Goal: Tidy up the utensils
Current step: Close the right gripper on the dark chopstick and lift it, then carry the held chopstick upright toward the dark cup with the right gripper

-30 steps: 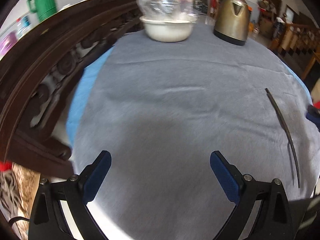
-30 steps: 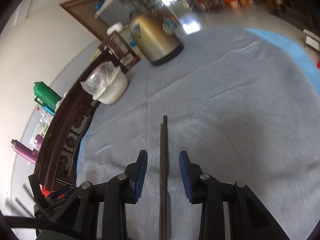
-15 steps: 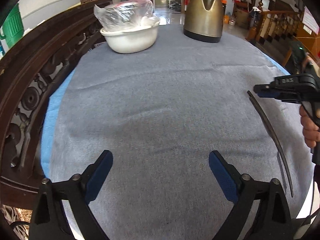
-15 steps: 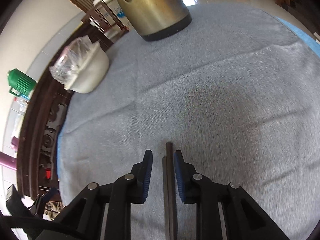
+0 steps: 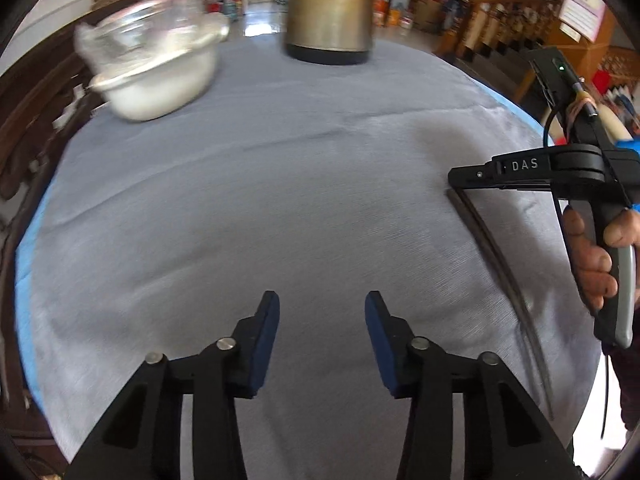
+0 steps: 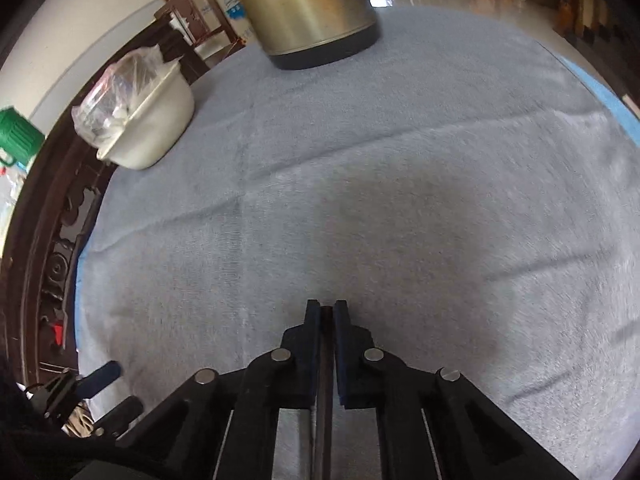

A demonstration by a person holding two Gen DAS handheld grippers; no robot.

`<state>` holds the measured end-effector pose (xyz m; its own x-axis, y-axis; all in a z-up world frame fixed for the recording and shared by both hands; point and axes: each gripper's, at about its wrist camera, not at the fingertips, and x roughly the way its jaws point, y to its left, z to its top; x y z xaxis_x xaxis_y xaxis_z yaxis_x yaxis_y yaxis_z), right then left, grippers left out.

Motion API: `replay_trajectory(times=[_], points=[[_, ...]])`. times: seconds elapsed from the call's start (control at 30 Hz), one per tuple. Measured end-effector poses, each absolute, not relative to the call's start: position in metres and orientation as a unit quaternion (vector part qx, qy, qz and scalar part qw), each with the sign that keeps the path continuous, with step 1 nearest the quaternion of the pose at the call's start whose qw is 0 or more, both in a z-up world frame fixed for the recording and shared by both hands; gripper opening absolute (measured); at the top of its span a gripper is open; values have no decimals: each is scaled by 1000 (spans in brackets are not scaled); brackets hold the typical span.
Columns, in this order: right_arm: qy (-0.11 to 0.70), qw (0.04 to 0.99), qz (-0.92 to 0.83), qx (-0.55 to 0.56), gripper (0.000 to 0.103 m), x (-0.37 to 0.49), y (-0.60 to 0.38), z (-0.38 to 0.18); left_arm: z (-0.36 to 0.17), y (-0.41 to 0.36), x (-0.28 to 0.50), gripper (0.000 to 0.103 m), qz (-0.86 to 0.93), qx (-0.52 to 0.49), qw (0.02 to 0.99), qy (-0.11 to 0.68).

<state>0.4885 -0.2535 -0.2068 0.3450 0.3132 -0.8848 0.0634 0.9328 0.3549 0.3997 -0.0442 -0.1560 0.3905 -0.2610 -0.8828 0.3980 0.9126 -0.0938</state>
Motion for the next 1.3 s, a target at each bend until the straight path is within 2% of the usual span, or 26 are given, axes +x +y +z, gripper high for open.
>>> replay_trajectory(times=[0.37, 0.73, 0.8, 0.83, 0.87, 0.97, 1.03, 1.3], points=[[545, 803, 64, 231, 8, 443, -324, -209, -163, -135, 433, 45, -284, 87, 801, 520], [549, 789, 61, 268, 10, 415, -353, -209, -174, -183, 440, 45, -329, 123, 768, 536], [549, 790, 62, 267, 10, 411, -353, -207, -173, -183, 438, 40, -327, 131, 769, 533], [551, 789, 64, 265, 11, 411, -352, -206, -173, -184, 436, 24, -326, 140, 771, 528], [553, 788, 65, 262, 12, 411, -350, -204, -173, -184, 436, 18, -324, 148, 773, 525], [558, 789, 66, 248, 18, 414, -340, -201, -171, -173, 437, 10, -331, 148, 769, 526], [564, 788, 64, 237, 25, 417, -333, -199, -169, -163, 437, 7, -328, 157, 768, 527], [615, 772, 33, 156, 25, 429, -303, -202, -169, -131, 432, 8, -302, 188, 764, 539]])
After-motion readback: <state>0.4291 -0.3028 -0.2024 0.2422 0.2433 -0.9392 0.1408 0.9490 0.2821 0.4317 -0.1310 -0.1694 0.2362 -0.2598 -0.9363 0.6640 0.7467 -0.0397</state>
